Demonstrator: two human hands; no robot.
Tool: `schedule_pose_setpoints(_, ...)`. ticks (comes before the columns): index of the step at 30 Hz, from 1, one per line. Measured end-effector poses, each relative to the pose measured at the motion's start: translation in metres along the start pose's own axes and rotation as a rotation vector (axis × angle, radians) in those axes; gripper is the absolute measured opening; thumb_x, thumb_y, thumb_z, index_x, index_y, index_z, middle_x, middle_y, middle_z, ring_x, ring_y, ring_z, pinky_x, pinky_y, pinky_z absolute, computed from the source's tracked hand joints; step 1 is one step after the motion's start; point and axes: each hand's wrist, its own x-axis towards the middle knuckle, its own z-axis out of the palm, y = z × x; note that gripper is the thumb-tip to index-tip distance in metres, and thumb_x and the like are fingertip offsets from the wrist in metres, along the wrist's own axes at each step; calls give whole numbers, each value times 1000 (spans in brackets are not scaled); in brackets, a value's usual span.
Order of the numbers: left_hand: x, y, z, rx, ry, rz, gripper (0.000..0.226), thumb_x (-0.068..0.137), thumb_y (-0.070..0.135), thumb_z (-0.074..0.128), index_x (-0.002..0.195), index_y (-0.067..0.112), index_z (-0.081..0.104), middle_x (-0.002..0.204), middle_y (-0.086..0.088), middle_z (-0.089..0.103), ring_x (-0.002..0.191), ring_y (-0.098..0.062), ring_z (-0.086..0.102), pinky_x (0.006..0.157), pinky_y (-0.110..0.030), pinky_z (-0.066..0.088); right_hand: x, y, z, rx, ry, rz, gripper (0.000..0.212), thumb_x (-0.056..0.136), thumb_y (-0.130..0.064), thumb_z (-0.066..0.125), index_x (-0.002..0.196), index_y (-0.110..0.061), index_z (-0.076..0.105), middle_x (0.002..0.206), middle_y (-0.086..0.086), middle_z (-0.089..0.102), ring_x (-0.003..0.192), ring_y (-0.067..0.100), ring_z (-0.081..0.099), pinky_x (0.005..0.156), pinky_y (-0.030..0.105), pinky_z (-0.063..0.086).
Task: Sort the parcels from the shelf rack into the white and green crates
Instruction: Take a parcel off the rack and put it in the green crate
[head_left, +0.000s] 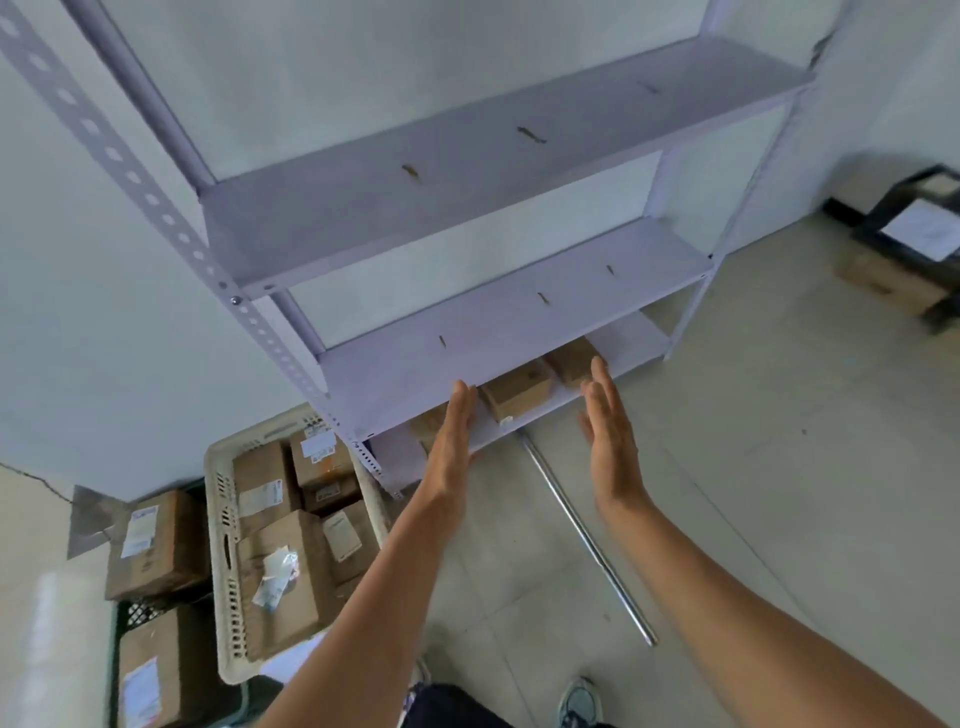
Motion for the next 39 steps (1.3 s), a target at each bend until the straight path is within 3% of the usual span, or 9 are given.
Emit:
schedule_pose_setpoints(3,6,-2,46,21,-35,-25,78,103,75,30,168,33,33,173,16,32,159,-10,30,132,-53,25,11,0,-47,15,53,24,42,91,-78,45,133,-77,39,170,-20,33,152,-2,35,130,46,27)
schedule_pose_setpoints(7,24,1,92,57,-81,-6,92,91,82,30,168,31,32,173,11,34,159,-12,31,124,-45,27,33,-1,-91,37,113,38,53,89,-76,45,140,-66,38,170,-15,34,155,4,33,130,48,27)
schedule_pose_setpoints(11,56,4,131,57,-89,-9,96,88,83,29,168,30,30,173,7,35,159,-16,33,129,-53,26,65,5,-126,59,127,64,70,87,-76,46,152,-53,34,170,-14,34,155,5,35,130,47,29)
schedule_pose_setpoints(19,150,-6,208,-1,-45,-89,95,87,80,31,167,30,33,172,10,36,159,-14,33,120,-46,32,169,31,-192,52,108,140,61,96,-59,44,154,-45,35,164,-16,37,154,8,38,129,46,30)
schedule_pose_setpoints(21,177,-13,227,-15,-16,-114,93,89,79,30,168,29,32,174,9,34,159,-15,32,122,-47,31,202,36,-210,35,87,155,62,94,-62,45,153,-46,35,168,-15,34,155,8,35,130,46,29)
schedule_pose_setpoints(25,226,-27,264,-40,38,-178,76,107,65,24,169,23,30,175,5,32,159,-16,31,124,-50,30,265,46,-244,-2,22,195,89,83,-77,47,161,-39,32,168,-19,31,156,8,34,130,44,28)
schedule_pose_setpoints(35,326,-40,345,-53,123,-263,69,111,59,24,170,22,29,175,4,32,159,-17,32,128,-53,29,381,84,-304,-49,-109,272,71,82,-78,45,147,-51,36,171,-13,32,156,6,33,130,44,29)
schedule_pose_setpoints(39,366,-61,372,-46,174,-297,71,111,60,23,169,20,30,176,4,31,160,-17,31,128,-52,29,426,127,-328,-75,-186,313,81,86,-74,44,158,-40,34,172,-11,31,156,7,32,130,44,28)
